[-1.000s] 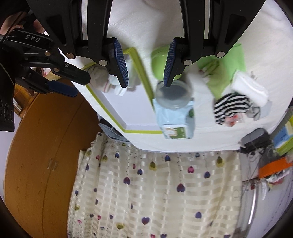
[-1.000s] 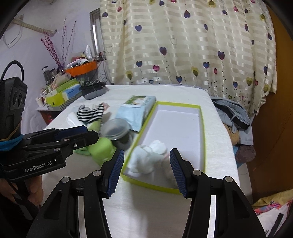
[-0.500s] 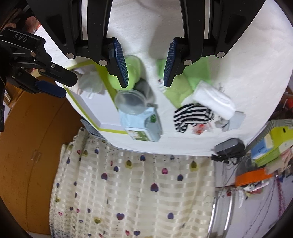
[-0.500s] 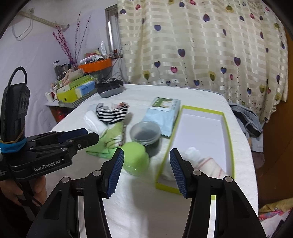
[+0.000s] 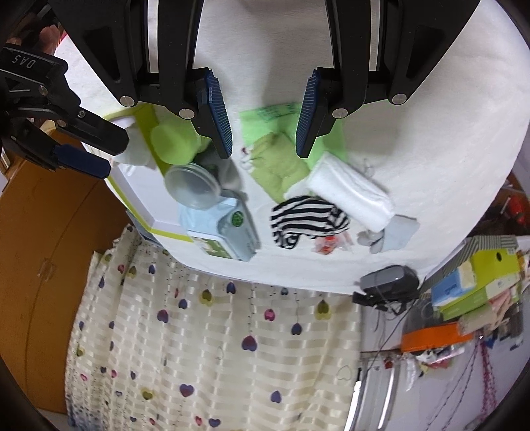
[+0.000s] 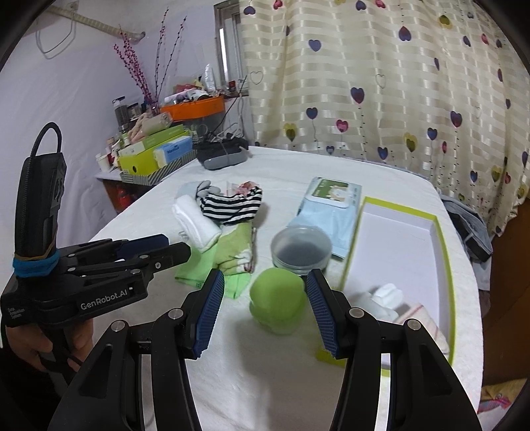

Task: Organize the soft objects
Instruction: 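Move the left tool back to the folded white towel, then close the left tool on the folded white towel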

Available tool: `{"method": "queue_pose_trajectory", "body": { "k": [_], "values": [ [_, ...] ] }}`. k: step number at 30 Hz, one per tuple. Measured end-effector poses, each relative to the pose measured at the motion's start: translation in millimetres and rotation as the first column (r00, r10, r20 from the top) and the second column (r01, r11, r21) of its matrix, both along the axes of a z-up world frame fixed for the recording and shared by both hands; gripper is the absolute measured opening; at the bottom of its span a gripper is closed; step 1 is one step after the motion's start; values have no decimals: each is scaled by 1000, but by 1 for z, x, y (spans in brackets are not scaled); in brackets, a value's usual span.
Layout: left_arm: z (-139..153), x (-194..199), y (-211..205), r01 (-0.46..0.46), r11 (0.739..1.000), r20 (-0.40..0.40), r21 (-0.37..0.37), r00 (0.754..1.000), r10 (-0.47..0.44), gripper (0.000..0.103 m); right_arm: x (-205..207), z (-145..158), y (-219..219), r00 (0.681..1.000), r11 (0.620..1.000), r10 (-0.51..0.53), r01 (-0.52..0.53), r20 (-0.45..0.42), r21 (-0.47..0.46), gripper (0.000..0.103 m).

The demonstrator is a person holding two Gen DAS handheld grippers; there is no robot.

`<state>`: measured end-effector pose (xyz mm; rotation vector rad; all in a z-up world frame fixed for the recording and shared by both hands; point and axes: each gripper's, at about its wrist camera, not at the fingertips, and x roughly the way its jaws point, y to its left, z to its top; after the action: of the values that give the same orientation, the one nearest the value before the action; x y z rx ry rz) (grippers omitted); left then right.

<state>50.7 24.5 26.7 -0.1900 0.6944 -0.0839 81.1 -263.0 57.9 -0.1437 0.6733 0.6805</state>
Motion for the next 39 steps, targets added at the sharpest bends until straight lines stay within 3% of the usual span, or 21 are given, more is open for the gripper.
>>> {"method": "queue_pose_trajectory", "body": {
  "k": [11,15,27,31,38,39],
  "values": [
    [-12,19,47,-109,994,-32,-28,994,109,39,9,-7,30,998,998,59,-60,-13,-9,53],
    [-16,28,60,-144,988,-38,-55,989,142,53,15,-10,37,997,997,71,-71,-19,-12,53],
    [-40,78,87,-238,958,-119,-159,968,220,54,44,-11,52,996,996,84,-84,-21,-13,53],
    [-48,90,94,-266,942,-152,-203,959,238,59,53,-12,56,996,996,90,-90,-24,-10,53],
    [-54,104,89,-252,944,-162,-213,962,220,59,67,-14,64,995,995,95,-95,-34,-12,53],
    [-54,105,88,-250,946,-159,-206,963,219,54,68,-14,66,995,995,94,-94,-38,-13,53]
  ]
}}
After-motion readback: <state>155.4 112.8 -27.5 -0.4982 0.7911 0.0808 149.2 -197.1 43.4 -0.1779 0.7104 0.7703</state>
